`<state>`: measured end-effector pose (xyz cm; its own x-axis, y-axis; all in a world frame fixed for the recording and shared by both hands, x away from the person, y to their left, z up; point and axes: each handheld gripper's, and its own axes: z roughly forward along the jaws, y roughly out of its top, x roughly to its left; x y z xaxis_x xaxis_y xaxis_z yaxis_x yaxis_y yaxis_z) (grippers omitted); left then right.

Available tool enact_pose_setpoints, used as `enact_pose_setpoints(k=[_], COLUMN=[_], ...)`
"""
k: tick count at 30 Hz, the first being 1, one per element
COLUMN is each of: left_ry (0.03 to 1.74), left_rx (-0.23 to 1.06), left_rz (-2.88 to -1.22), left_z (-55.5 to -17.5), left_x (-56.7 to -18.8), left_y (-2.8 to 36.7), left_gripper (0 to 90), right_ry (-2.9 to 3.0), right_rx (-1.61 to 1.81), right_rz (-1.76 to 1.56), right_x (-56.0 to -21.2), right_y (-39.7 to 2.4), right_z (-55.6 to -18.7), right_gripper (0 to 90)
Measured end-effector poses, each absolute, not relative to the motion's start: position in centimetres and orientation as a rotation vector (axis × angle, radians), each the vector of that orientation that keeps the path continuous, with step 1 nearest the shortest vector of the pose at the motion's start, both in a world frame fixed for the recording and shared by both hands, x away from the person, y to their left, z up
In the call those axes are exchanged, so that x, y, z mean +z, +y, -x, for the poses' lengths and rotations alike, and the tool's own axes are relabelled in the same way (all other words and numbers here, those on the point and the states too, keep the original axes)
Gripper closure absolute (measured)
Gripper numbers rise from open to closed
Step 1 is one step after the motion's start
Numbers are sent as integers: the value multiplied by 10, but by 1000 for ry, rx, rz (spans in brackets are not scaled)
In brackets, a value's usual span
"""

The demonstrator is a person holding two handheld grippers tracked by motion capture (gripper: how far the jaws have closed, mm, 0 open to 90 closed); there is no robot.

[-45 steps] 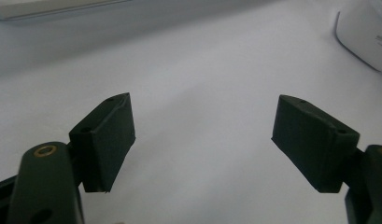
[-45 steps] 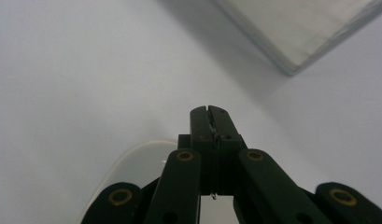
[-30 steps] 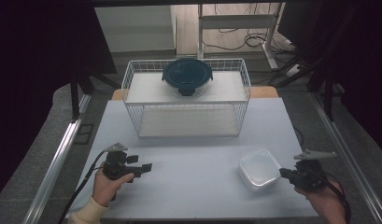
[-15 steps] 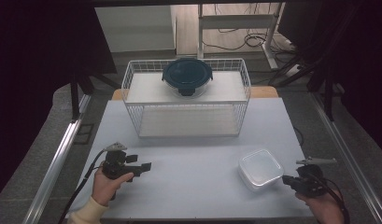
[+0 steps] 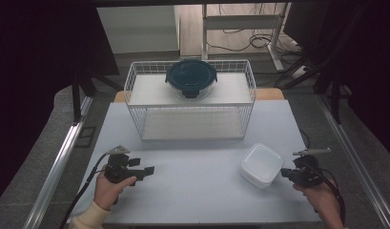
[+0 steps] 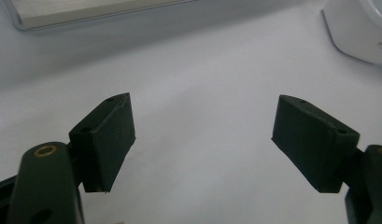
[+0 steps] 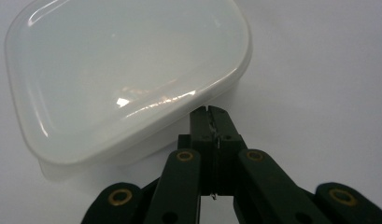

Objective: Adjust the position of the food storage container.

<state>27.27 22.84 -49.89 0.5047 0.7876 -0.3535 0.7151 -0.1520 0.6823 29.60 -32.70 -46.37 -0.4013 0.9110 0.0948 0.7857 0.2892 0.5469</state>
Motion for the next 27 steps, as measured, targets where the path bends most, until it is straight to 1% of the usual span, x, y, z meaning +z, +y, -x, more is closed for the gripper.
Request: enact_pose_setpoints(k=[9,13,27], left_ry=[1246,1248,1249], left_rx=[112,113,113], left_rz=[-1898,-1900,-1892], left_z=[-273,-273,-274], left_x=[-499,-499,-499], left_y=[229,229,229], left_gripper=[208,208,209], right_ry=[2324,2342,2470], right_rx=[760,779,808], right_rz=[-1560,-1534,-1351], right_x=[-466,-464,-467], right_y=[-324,-317,-260], right_z=[-339,-351,-361], right_gripper=[892,893,893])
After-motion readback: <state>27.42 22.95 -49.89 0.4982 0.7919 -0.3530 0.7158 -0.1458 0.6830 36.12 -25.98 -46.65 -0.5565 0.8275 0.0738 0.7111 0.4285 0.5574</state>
